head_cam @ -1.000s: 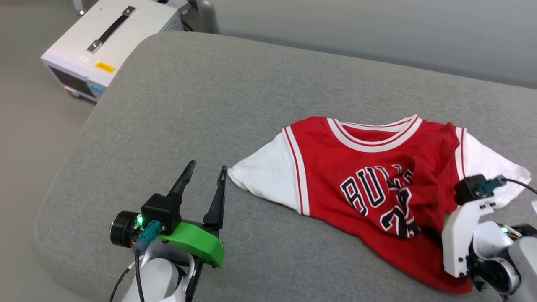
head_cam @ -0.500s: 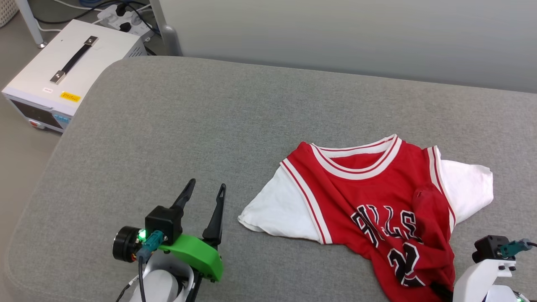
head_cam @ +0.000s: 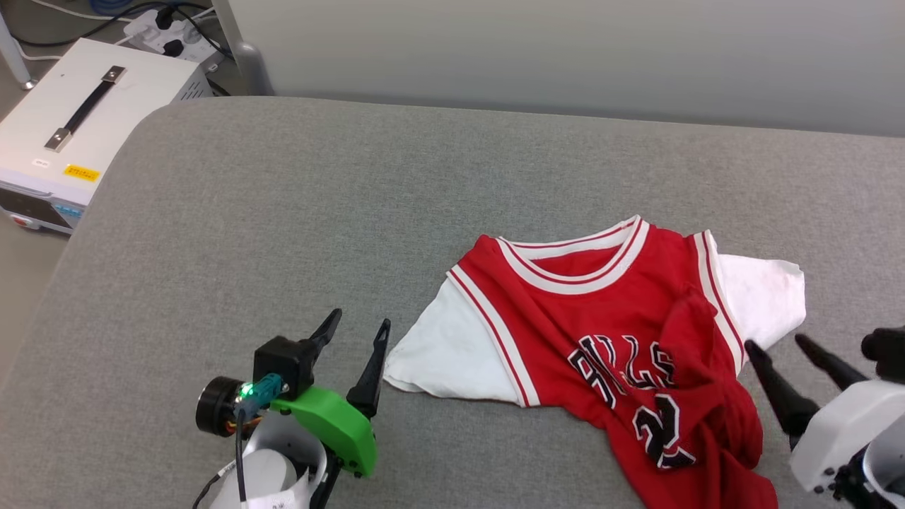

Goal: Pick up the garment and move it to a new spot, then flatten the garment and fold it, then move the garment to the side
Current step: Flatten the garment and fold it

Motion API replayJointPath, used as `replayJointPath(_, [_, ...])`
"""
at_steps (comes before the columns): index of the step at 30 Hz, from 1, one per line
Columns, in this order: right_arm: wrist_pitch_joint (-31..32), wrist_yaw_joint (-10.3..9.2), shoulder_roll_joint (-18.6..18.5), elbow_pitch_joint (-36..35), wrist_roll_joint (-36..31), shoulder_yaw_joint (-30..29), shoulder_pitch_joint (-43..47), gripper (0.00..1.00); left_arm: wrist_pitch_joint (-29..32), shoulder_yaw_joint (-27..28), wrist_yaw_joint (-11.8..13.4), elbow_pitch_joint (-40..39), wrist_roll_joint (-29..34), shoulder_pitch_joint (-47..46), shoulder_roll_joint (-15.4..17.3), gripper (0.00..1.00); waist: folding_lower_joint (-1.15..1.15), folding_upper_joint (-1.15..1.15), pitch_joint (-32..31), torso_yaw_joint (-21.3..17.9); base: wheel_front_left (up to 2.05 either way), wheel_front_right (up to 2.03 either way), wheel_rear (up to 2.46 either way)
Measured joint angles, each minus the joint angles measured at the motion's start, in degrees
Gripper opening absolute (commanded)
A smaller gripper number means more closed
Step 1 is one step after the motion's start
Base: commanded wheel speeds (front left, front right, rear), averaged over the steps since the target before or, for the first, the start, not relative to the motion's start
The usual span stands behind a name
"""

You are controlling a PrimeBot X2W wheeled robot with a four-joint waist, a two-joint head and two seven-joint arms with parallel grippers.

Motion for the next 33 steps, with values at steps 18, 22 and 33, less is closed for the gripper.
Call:
replayJointPath(18, [-11.55,0.00,1.07,-1.64,-4.33,0.21,-3.51,1.00,38.16,-2.21,4.79,-9.04,-3.00,-1.71,5.75,1.00,0.00,0.00,5.88,-5.17,0.00,0.00,0.00])
replayJointPath(22, [-12.27,0.00,1.43,-1.26,-4.36,0.33,-4.07,1.00,39.20,-2.54,5.11,-8.95,-2.98,-1.71,6.03,1.00,0.00,0.00,7.28,-6.60,0.00,0.00,0.00])
replayJointPath(33, [-10.79,0.00,0.64,-0.52,-4.54,0.46,-4.41,1.00,36.49,-3.34,6.75,-5.33,-1.68,-2.82,5.88,0.00,0.00,0.00,7.33,-8.16,0.00,0.00,0.00])
